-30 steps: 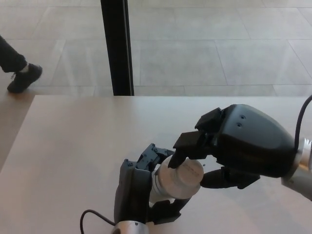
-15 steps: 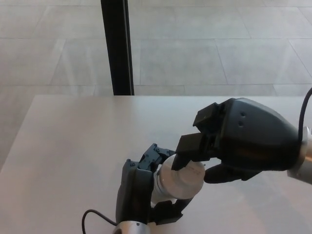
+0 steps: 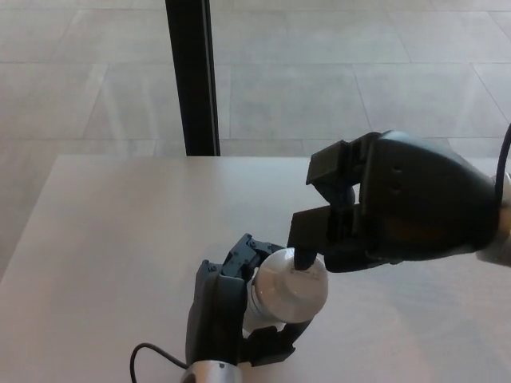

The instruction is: The robot uses its left hand to to lift the bottle kept on the middle of the desk and tilts it towards its right hand. It then uses its right hand to rotate its cap to open it and places the bottle and cap back on the desk

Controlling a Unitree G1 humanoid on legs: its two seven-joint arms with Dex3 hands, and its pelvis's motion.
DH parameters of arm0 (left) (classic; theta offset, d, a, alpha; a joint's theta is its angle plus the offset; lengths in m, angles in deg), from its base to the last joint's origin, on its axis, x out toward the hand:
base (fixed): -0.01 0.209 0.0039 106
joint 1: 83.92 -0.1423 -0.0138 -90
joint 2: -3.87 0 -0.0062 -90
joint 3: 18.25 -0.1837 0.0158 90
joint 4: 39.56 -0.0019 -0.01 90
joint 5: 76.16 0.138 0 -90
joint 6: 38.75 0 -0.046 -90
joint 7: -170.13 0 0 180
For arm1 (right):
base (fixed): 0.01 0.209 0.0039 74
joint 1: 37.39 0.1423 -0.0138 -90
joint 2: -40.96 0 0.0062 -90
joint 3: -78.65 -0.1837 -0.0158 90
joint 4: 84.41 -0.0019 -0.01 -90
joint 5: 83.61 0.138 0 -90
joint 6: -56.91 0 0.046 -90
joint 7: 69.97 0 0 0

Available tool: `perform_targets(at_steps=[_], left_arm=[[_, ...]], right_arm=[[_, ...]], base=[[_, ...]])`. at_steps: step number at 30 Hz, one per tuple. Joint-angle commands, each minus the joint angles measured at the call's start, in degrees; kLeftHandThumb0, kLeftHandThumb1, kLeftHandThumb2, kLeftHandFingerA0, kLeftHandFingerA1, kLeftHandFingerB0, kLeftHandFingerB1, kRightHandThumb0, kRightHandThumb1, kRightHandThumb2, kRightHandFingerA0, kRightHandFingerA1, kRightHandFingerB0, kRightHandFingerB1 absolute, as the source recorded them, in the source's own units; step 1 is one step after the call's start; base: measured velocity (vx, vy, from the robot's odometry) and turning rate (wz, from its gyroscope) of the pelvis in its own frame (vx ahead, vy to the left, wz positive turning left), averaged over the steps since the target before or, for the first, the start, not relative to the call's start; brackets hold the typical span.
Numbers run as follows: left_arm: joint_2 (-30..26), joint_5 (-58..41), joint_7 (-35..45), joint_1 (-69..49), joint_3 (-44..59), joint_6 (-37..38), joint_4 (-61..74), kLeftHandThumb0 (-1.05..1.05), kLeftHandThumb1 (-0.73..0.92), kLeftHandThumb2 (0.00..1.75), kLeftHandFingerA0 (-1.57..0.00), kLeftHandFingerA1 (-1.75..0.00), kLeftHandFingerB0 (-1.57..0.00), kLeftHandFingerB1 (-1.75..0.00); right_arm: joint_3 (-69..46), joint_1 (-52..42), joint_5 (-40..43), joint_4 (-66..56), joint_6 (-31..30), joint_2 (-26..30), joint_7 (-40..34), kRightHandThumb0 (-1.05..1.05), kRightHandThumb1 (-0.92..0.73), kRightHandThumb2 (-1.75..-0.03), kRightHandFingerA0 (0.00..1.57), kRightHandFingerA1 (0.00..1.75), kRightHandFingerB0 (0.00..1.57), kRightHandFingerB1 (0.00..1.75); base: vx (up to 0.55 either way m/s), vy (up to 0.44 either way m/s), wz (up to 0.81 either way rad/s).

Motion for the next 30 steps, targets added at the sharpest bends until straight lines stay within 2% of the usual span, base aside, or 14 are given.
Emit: perform_targets(at_steps=[1, 8, 10, 11, 12, 14, 15, 20, 21, 22, 23, 24, 25, 30], left_arm=[[1.42, -0.32, 0.03, -2.01, 1.57, -4.32, -2.45, 0.09, 0.87, 0.98, -0.75, -1.75, -0.6, -1.55], [1.12, -0.38, 0.58, -2.61, 1.26, -3.4, -2.56, 0.14, 0.74, 1.13, -0.81, -1.75, -0.62, -1.66], [1.76, -0.63, 0.31, -3.05, 1.54, -4.12, -2.13, 0.1, 0.78, 1.01, -1.03, -1.75, -0.73, -1.41], [2.18, -0.75, 0.18, -3.14, 1.7, -4.62, -1.84, 0.1, 0.75, 1.01, -0.75, -1.75, -0.57, -1.56], [1.87, -0.61, 0.25, -3.15, 1.59, -3.88, -1.68, 0.07, 0.78, 0.94, -1.04, -1.75, -0.69, -1.37], [1.36, 0.18, 0.21, -2.83, 1.34, -3.96, -1.8, 0.08, 0.79, 0.9, -0.69, -1.75, -0.57, -1.38], [1.12, 0.14, 0.4, -2.71, 1.32, -3.53, -1.97, 0.12, 0.74, 1.16, -0.98, -1.75, -0.69, -1.39], [1.0, -0.82, 1.2, -2.46, 1.63, -2.61, -2.27, 0.12, 0.74, 1.11, -0.83, -1.75, -0.61, -1.54], [1.23, -0.78, 1.07, -2.58, 1.46, -2.76, -2.21, 0.08, 0.76, 1.08, -1.05, -1.75, -0.72, -1.37], [1.36, -0.8, 0.96, -2.77, 1.39, -2.77, -2.06, 0.07, 0.77, 1.04, -1.05, -1.75, -0.72, -1.37], [0.84, -0.63, 1.02, -2.86, 1.12, -1.47, -2.48, 0.07, 0.73, 1.12, -1.08, -1.75, -0.74, -1.38], [0.65, -0.64, 1.12, -2.96, 1.04, -1.05, -2.56, 0.11, 0.71, 1.15, -0.85, -1.75, -0.62, -1.58], [0.75, -0.48, 1.1, -3.07, 0.99, -1.73, -2.31, 0.11, 0.72, 1.22, -1.03, -1.75, -0.73, -1.42], [0.73, 0.8, 0.39, -2.63, 0.76, -3.35, -2.62, 0.16, 0.74, 1.2, -0.74, -1.75, -0.58, -1.6]], right_arm=[[-4.93, 6.33, -6.39, 2.8, 18.94, 1.16, -8.83, -0.32, -0.55, -0.76, 0.89, 1.38, 0.75, 1.0], [-2.27, 1.32, 1.13, 2.66, 10.1, 3.86, -0.67, -0.39, -0.6, -0.68, 0.89, 1.59, 0.79, 0.84], [-0.52, -0.08, 5.08, 1.45, 5.91, 5.22, 3.89, -0.41, -0.65, -0.69, 0.93, 1.66, 0.7, 0.79], [0.2, -0.34, 6.2, 0.15, 3.95, 6.54, 6.69, -0.35, -0.64, -0.76, 0.96, 1.67, 0.63, 0.75], [0.91, -0.96, 7.76, -2.32, 0.33, 8.63, 11.2, -0.49, -0.69, -0.65, 0.99, 1.5, 0.5, 0.62], [0.72, -1.29, 7.36, -3.77, -1.16, 9.39, 12.62, -0.59, -0.68, -0.64, 0.97, 1.47, 0.44, 0.58], [0.43, -1.57, 6.65, -4.62, -1.87, 9.82, 13.27, -0.71, -0.7, -0.65, 1.02, 1.41, 0.37, 0.52], [-1.07, -4.1, 3.5, -8.81, -5.92, 10.67, 15.48, -0.78, -0.71, -0.61, 1.01, 1.39, 0.35, 0.49], [-1.21, -4.67, 3.72, -9.56, -6.65, 10.78, 15.97, -0.83, -0.58, -1.0, 1.09, 1.32, 0.32, 0.56], [-1.48, -5.14, 3.06, -9.95, -6.97, 10.59, 15.79, -0.81, -0.66, -0.65, 1.01, 1.41, 0.34, 0.47], [-1.64, -6.0, 2.99, -11.07, -8.84, 10.33, 16.81, -0.84, -0.56, -0.98, 1.05, 1.29, 0.23, 0.51], [-1.81, -6.42, 2.65, -11.79, -10.02, 10.17, 17.48, -0.81, -0.55, -0.98, 1.01, 1.27, 0.19, 0.5], [-2.24, -7.16, 2.09, -12.83, -11.64, 9.72, 18.0, -0.81, -0.67, -0.63, 0.95, 1.52, 0.27, 0.43], [-4.11, -9.74, 0.72, -16.21, -17.68, 7.28, 18.66, -0.82, -0.67, -0.61, 0.93, 1.55, 0.25, 0.44]], base=[[0.0, 0.0, 0.0], [0.0, 0.0, 0.0], [0.0, 0.0, 0.0], [0.0, 0.0, 0.0], [0.0, 0.0, 0.0], [0.0, 0.0, 0.0], [0.0, 0.0, 0.0], [0.0, 0.0, 0.0], [0.0, 0.0, 0.0], [0.0, 0.0, 0.0], [0.0, 0.0, 0.0], [0.0, 0.0, 0.0], [0.0, 0.0, 0.0], [0.0, 0.0, 0.0]])
